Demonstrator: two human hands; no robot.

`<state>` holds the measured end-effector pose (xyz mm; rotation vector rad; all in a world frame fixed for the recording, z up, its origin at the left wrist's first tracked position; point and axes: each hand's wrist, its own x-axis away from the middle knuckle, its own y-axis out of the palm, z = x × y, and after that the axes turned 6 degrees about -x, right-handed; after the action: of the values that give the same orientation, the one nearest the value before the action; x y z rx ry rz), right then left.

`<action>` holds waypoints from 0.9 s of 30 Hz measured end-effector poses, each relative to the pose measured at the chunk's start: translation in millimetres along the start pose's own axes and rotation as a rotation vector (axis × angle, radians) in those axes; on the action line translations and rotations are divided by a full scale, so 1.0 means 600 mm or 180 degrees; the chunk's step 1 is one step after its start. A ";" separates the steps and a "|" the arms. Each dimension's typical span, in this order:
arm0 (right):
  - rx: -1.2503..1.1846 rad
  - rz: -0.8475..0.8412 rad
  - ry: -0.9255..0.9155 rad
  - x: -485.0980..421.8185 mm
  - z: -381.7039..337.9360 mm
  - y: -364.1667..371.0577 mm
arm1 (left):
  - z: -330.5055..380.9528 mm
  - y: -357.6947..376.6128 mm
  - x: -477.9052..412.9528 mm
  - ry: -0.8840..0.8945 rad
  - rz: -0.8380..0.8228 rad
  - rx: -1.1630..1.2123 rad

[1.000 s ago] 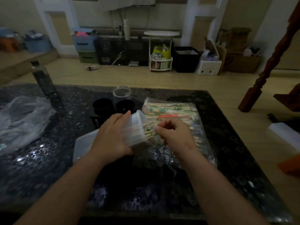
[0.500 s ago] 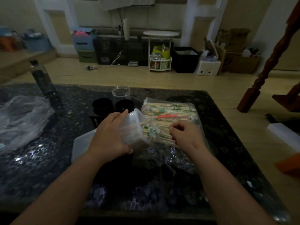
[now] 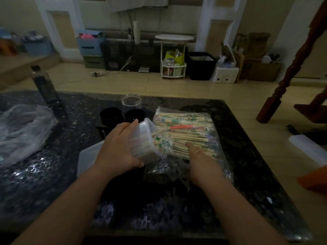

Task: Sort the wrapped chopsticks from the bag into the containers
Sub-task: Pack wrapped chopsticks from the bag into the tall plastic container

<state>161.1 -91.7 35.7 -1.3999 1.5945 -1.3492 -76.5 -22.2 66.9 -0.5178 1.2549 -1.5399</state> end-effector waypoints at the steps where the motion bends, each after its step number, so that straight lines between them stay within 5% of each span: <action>1: 0.0091 -0.0054 -0.0021 0.000 0.004 0.003 | 0.000 -0.001 0.000 0.0007 0.0002 0.0013; 9: 0.0138 0.0930 0.0309 -0.015 0.012 0.012 | -0.003 -0.004 0.000 0.0035 0.0049 0.0063; 14: 0.0030 0.0824 0.0720 -0.013 0.007 0.006 | -0.005 -0.005 -0.002 -0.0010 0.0034 0.0066; 20: -0.2096 0.0095 0.0396 -0.051 0.021 0.041 | -0.003 -0.003 -0.003 -0.0027 0.0007 0.0076; 27: -0.0696 0.0021 -0.0170 -0.064 0.034 0.062 | -0.004 0.001 -0.003 -0.0006 0.0046 0.0048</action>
<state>177.0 -63.9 -11.5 -1.5431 1.7510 -1.1507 -77.5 -19.5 66.3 -0.4993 1.2424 -1.5352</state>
